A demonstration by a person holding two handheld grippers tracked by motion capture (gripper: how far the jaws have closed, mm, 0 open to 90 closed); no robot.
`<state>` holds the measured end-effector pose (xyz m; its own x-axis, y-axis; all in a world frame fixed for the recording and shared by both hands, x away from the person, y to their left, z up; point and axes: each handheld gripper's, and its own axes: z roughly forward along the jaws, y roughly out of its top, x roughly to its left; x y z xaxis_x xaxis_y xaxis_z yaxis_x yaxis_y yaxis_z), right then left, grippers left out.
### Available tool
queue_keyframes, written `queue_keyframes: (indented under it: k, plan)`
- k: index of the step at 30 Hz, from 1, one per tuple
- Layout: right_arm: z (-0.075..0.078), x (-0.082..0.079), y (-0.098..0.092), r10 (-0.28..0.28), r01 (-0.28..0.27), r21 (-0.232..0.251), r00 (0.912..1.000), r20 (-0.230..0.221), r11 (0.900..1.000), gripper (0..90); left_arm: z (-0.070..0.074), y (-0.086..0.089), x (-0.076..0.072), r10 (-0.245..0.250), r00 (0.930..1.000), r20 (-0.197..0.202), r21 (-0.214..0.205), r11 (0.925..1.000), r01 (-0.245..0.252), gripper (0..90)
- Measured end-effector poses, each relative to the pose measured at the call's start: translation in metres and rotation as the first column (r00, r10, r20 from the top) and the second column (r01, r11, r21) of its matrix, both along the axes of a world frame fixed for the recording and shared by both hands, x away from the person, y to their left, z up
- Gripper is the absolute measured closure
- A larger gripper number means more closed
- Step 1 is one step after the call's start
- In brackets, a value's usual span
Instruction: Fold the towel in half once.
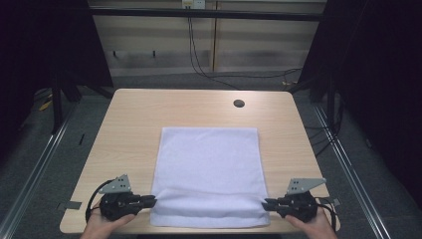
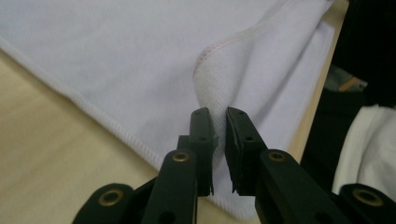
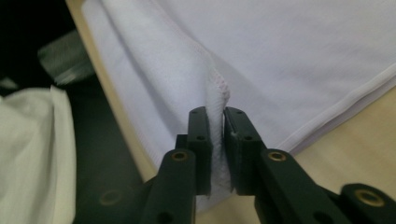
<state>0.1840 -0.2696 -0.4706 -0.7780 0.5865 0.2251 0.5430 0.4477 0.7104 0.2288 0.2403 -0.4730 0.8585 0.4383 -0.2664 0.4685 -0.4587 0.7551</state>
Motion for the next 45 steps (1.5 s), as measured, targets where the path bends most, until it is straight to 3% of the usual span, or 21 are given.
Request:
queue_keyframes:
  k: [4, 6, 10, 12, 13, 15, 18, 20, 22, 27, 28, 30, 33, 35, 37, 38, 41, 45]
  plan:
    - [-0.003, -0.018, 0.008, 0.075, -0.076, -0.042, 0.9970, -0.016, 0.9962, 73.9, 0.000, 0.002, -0.014, -0.070, 0.9974, -0.017, 0.016, 0.9974, 0.070, 77.3]
    - [0.000, -0.022, 0.007, 0.090, -0.091, -0.028, 0.9955, -0.028, 0.9955, 72.2, 0.000, 0.003, -0.015, -0.054, 0.9985, -0.003, 0.023, 0.9983, 0.054, 75.2]
    - [0.002, -0.022, 0.002, 0.109, -0.108, 0.016, 0.9925, -0.057, 0.9940, 68.0, 0.009, 0.005, 0.009, 0.030, 0.9994, 0.017, -0.064, 0.9975, -0.029, 68.9]
    - [0.003, -0.023, 0.001, 0.104, -0.104, 0.003, 0.9927, -0.061, 0.9946, 66.1, 0.008, -0.002, 0.025, 0.047, 0.9988, 0.018, -0.067, 0.9967, -0.045, 64.0]
    - [0.003, -0.023, 0.001, 0.096, -0.096, 0.008, 0.9937, -0.057, 0.9953, 65.5, 0.007, -0.008, 0.030, 0.020, 0.9997, 0.010, -0.068, 0.9975, -0.020, 60.7]
    - [0.003, -0.022, 0.000, 0.098, -0.097, 0.017, 0.9931, -0.064, 0.9951, 65.2, 0.003, -0.026, 0.035, 0.001, 0.9997, 0.025, 0.009, 1.0000, -0.001, 59.8]
    - [0.003, -0.022, -0.001, 0.089, -0.088, 0.018, 0.9942, -0.059, 0.9959, 65.0, -0.009, -0.045, 0.040, -0.046, 0.9983, -0.036, 0.059, 0.9972, 0.048, 62.2]
    - [0.003, -0.022, -0.002, 0.086, -0.085, 0.023, 0.9948, -0.054, 0.9961, 65.1, -0.012, -0.052, 0.029, -0.098, 0.9949, -0.024, 0.085, 0.9914, 0.100, 79.5]
    - [0.003, -0.023, -0.002, 0.084, -0.083, 0.021, 0.9954, -0.046, 0.9963, 65.1, -0.009, -0.049, 0.018, -0.145, 0.9882, -0.050, 0.055, 0.9875, 0.148, 84.5]
    - [0.005, -0.028, -0.004, 0.088, -0.087, 0.033, 0.9950, -0.047, 0.9957, 64.9, -0.002, -0.024, -0.011, -0.196, 0.9791, -0.053, -0.021, 0.9805, 0.195, 84.8]
    - [0.006, -0.029, -0.004, 0.084, -0.083, 0.035, 0.9954, -0.045, 0.9960, 64.6, -0.001, -0.021, -0.014, -0.190, 0.9805, -0.051, -0.023, 0.9817, 0.189, 82.5]
    - [0.008, -0.028, -0.004, 0.089, -0.087, 0.049, 0.9949, -0.048, 0.9950, 64.2, 0.002, -0.012, -0.017, -0.194, 0.9798, -0.050, -0.071, 0.9792, 0.190, 73.9]
    - [0.013, -0.027, -0.003, 0.081, -0.079, 0.061, 0.9962, -0.032, 0.9951, 63.7, 0.008, -0.005, -0.010, -0.161, 0.9865, -0.029, -0.142, 0.9776, 0.156, 70.2]
    - [0.016, -0.025, -0.003, 0.079, -0.078, 0.072, 0.9967, -0.016, 0.9944, 63.6, 0.010, -0.003, -0.003, -0.126, 0.9919, -0.016, -0.153, 0.9806, 0.122, 69.8]
    - [0.018, -0.023, -0.003, 0.089, -0.088, 0.090, 0.9960, -0.008, 0.9920, 64.7, 0.010, -0.004, 0.009, -0.122, 0.9924, -0.013, -0.168, 0.9787, 0.118, 70.6]
    - [0.018, -0.022, -0.004, 0.097, -0.095, 0.122, 0.9953, -0.003, 0.9880, 64.8, 0.009, -0.006, 0.016, -0.095, 0.9955, -0.003, -0.143, 0.9854, 0.093, 70.3]
    - [0.018, -0.016, -0.005, 0.048, -0.049, 0.110, 0.9988, 0.009, 0.9927, 63.9, 0.001, -0.012, 0.039, -0.034, 0.9991, -0.026, -0.091, 0.9954, 0.032, 68.1]
    - [0.012, 0.008, -0.004, 0.002, -0.002, 0.086, 1.0000, 0.006, 0.9963, 64.4, -0.008, -0.019, 0.071, 0.052, 0.9982, -0.030, -0.063, 0.9966, -0.054, 68.3]
